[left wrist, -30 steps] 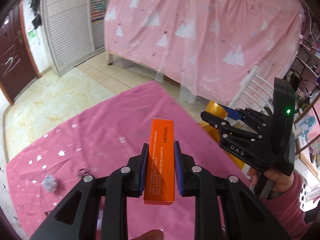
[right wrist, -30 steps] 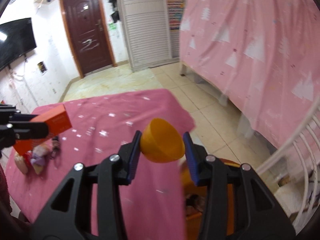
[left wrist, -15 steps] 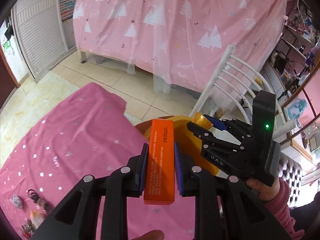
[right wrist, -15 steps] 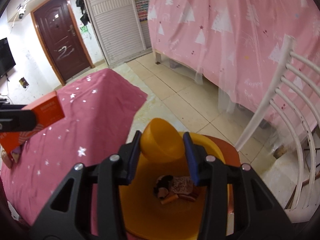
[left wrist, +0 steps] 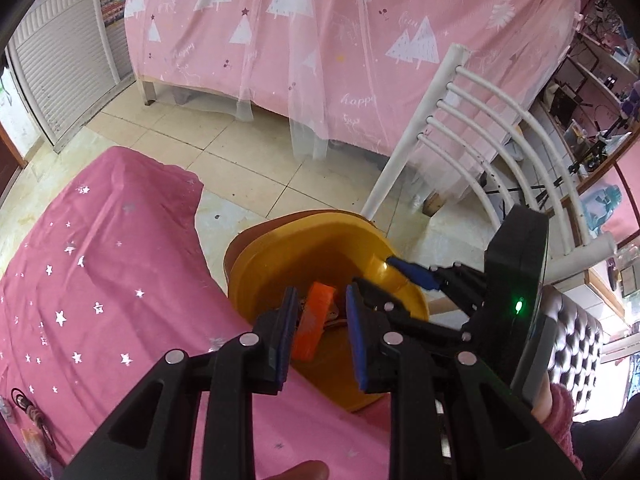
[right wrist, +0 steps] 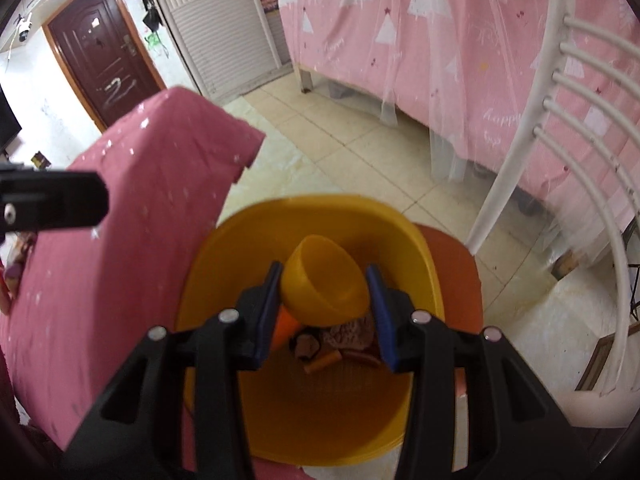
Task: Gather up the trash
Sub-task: 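Open both tools to drop the box and cup into the bin, then move both open tools back over the table clutter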
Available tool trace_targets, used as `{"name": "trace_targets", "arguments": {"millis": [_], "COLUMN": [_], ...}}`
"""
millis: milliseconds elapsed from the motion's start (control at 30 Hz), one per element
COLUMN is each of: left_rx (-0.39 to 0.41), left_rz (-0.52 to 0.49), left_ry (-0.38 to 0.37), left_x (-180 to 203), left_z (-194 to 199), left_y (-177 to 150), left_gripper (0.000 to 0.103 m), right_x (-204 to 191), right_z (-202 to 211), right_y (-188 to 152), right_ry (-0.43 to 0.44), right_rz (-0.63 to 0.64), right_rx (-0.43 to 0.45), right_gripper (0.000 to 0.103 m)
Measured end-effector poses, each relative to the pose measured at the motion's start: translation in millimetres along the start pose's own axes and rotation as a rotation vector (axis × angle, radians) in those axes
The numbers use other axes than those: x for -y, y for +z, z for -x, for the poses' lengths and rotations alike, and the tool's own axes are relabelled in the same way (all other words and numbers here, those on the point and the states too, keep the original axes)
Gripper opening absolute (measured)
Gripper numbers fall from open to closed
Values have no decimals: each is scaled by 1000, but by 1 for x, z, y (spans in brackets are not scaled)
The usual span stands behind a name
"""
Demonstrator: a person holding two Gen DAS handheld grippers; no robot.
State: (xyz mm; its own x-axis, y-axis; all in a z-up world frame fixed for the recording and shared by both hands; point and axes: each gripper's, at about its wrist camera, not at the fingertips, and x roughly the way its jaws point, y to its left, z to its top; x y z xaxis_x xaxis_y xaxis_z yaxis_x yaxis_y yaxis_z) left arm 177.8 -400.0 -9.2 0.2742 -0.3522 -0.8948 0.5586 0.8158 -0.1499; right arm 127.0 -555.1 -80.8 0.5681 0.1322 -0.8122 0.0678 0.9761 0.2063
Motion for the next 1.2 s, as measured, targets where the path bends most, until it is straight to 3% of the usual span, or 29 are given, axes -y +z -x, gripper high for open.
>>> {"name": "trace_targets", "arguments": {"millis": [67, 167, 233, 267, 533, 733, 1000, 1200], "left_rx": [-3, 10, 24, 31, 115, 198, 275, 297], "left_rz": [6, 22, 33, 37, 112, 161, 225, 257], "left_ry": [2, 9, 15, 20, 26, 29, 51, 127], "left_x": [1, -4, -8, -10, -35, -60, -101, -136], "left_z": [-2, 3, 8, 10, 43, 79, 123, 149], "left_y": [0, -1, -1, -2, -12, -29, -55, -71], "left_gripper": [19, 34, 47, 50, 83, 94, 95, 95], "right_x": [2, 1, -1, -1, -12, -29, -79, -130], "right_z": [-5, -11, -12, -11, 5, 32, 55, 66], "right_y": [-4, -6, -6, -6, 2, 18, 40, 53], "right_ry": [3, 7, 12, 12, 2, 6, 50, 102], "right_rz": [-2, -5, -4, -4, 0, 12, 86, 171], "right_rx": [-15, -35, -34, -31, 16, 92, 149, 173], "right_gripper": [40, 41, 57, 59, 59, 59, 62, 66]}}
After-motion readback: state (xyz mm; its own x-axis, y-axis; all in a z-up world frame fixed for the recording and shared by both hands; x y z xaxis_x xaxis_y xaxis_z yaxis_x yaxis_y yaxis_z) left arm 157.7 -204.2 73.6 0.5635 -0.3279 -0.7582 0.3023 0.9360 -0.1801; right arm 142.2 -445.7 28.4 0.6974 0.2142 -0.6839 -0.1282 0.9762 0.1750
